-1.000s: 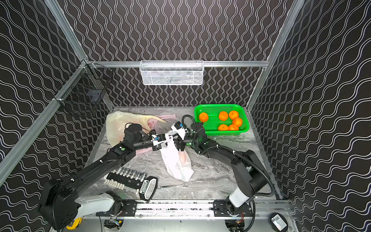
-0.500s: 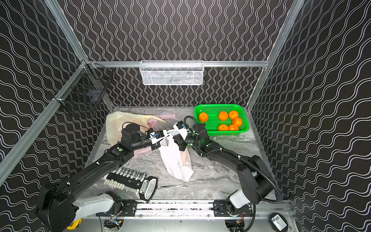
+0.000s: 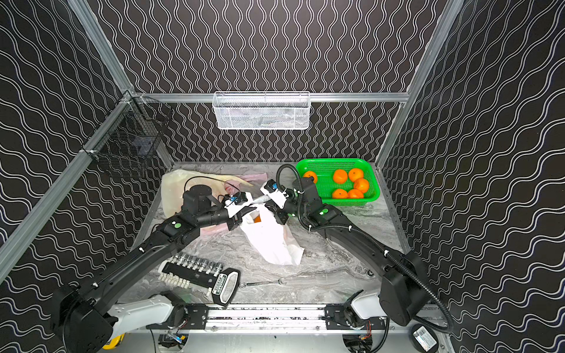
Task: Place the oranges into plastic bags & tie knots
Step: Tie the plastic bag at the center of the board.
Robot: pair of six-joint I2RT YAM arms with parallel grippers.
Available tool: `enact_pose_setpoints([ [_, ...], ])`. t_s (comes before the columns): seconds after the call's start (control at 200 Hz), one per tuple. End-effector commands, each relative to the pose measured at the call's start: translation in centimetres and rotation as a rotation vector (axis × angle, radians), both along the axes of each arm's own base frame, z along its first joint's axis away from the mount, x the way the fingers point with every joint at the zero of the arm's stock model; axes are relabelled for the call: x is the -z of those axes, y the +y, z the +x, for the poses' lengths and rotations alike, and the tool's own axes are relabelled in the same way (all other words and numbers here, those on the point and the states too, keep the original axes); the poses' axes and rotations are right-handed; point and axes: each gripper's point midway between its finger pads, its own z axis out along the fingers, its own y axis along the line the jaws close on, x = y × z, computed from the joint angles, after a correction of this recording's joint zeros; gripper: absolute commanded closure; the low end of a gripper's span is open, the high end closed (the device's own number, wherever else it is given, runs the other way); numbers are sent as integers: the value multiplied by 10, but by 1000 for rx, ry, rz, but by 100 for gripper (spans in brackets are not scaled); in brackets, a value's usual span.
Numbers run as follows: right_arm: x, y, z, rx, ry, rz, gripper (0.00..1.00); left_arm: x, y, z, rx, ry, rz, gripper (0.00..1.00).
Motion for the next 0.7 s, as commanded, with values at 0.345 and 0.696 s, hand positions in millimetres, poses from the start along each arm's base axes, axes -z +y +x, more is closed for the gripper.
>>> enact_pose_setpoints([
  [0.345, 19, -13, -8, 22, -21, -91, 100, 2, 18, -6, -109, 92, -23, 71],
  [0.696, 25, -7, -11, -1, 8, -75, 100, 2, 57, -28, -297, 113, -174, 65],
])
